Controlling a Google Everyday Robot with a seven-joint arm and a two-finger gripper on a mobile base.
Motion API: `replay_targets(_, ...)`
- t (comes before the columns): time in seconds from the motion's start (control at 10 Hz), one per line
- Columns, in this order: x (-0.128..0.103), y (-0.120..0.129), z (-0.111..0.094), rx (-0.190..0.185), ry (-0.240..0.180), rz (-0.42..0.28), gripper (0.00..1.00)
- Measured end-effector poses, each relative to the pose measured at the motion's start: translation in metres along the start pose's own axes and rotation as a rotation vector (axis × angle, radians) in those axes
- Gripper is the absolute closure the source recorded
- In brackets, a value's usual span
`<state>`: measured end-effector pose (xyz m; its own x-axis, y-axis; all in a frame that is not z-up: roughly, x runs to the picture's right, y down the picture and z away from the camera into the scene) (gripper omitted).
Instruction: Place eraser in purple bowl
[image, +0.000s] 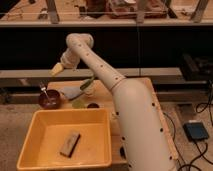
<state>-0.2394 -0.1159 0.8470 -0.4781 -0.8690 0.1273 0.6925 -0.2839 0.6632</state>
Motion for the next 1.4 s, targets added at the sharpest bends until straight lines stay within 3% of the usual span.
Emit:
replay_targets(0.9,-0.001,0.001,0.0,-0.006,-0.004,0.008,0.2)
replay_targets(1.2,-0.009,-0.014,-0.019,-0.093,0.008,0.067,0.2)
replay_targets(1.4,-0.035,-0.036,-0.037,-0.17,0.008,0.104,0.2)
